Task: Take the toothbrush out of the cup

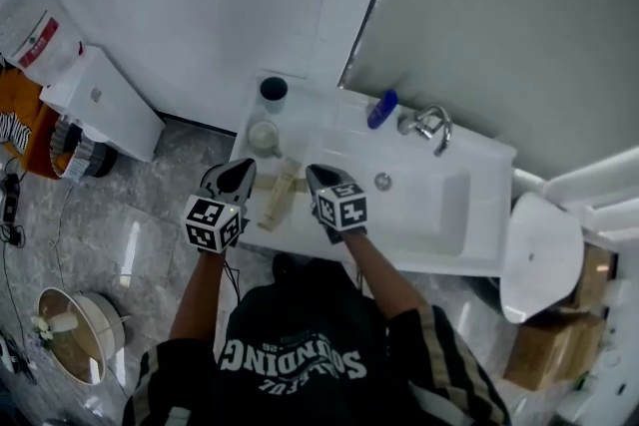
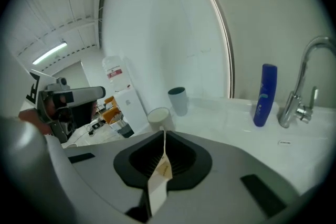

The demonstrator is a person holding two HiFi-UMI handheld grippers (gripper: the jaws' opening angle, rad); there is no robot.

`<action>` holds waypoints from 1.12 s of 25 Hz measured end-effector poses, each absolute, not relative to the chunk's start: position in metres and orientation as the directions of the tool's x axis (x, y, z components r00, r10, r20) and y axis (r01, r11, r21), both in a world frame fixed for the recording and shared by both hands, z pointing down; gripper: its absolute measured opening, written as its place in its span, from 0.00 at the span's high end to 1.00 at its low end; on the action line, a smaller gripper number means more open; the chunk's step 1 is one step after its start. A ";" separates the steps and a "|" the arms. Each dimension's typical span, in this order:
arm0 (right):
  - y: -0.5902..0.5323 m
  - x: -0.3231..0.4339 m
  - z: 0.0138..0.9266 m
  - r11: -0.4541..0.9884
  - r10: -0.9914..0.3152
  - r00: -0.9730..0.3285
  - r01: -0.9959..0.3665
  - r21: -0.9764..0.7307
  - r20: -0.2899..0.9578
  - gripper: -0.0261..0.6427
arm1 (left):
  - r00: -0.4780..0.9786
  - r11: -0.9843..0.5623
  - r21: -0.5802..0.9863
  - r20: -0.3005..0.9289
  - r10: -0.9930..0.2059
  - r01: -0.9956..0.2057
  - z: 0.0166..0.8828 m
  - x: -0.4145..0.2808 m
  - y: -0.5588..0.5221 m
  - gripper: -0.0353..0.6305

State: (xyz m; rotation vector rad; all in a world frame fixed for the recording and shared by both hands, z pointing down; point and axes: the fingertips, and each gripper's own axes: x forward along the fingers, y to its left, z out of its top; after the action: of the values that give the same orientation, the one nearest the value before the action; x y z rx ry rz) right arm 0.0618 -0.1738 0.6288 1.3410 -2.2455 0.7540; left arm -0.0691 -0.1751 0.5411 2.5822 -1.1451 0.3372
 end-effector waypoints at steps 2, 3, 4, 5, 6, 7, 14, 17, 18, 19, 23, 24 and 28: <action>-0.172 0.071 0.613 0.383 -0.705 -0.432 -0.899 -0.211 0.563 0.96 | 0.673 -0.659 0.167 0.322 -0.666 -0.733 0.537 -0.059 -0.175 0.95; -0.171 0.076 0.607 0.377 -0.721 -0.423 -0.904 -0.202 0.549 0.96 | 0.681 -0.669 0.165 0.319 -0.659 -0.725 0.535 -0.054 -0.176 0.95; -0.170 0.082 0.601 0.370 -0.734 -0.416 -0.908 -0.197 0.537 0.96 | 0.690 -0.679 0.162 0.316 -0.652 -0.716 0.533 -0.049 -0.176 0.95; -0.168 0.088 0.595 0.363 -0.746 -0.409 -0.911 -0.195 0.526 0.96 | 0.698 -0.689 0.160 0.313 -0.644 -0.707 0.531 -0.043 -0.177 0.95; -0.167 0.094 0.589 0.356 -0.758 -0.402 -0.915 -0.190 0.514 0.96 | 0.706 -0.698 0.157 0.310 -0.637 -0.698 0.530 -0.038 -0.177 0.95; -0.165 0.100 0.583 0.349 -0.771 -0.391 -0.920 -0.181 0.502 0.96 | 0.714 -0.708 0.155 0.307 -0.629 -0.689 0.528 -0.032 -0.178 0.95; -0.152 0.158 0.544 0.231 -0.882 -0.273 -0.961 -0.152 0.383 0.96 | 0.769 -0.767 0.140 0.279 -0.576 -0.626 0.512 0.004 -0.179 0.95; -0.140 0.191 0.533 0.144 -0.921 -0.184 -0.980 -0.137 0.343 0.96 | 0.785 -0.784 0.139 0.269 -0.557 -0.604 0.508 0.019 -0.176 0.95; -0.133 0.201 0.531 0.120 -0.932 -0.158 -0.984 -0.134 0.327 0.96 | 0.790 -0.790 0.139 0.267 -0.551 -0.598 0.507 0.023 -0.175 0.95; -0.127 0.211 0.528 0.101 -0.941 -0.138 -0.986 -0.131 0.310 0.97 | 0.795 -0.795 0.139 0.265 -0.545 -0.591 0.506 0.027 -0.174 0.95; -0.104 0.238 0.524 0.057 -0.963 -0.089 -0.990 -0.130 0.255 0.97 | 0.809 -0.809 0.135 0.261 -0.527 -0.572 0.505 0.037 -0.168 0.95; -0.100 0.243 0.524 0.051 -0.965 -0.081 -0.991 -0.125 0.248 0.97 | 0.811 -0.812 0.135 0.261 -0.524 -0.568 0.506 0.038 -0.167 0.95; -0.090 0.251 0.525 0.038 -0.968 -0.060 -0.995 -0.095 0.242 0.97 | 0.813 -0.814 0.137 0.264 -0.519 -0.564 0.509 0.040 -0.162 0.95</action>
State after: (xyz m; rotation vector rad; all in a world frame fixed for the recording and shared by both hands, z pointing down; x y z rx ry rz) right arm 0.2509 -0.0905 0.5246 2.0737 -2.1799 0.3609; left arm 0.0401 -0.1615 0.5088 2.7890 -0.8435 0.3181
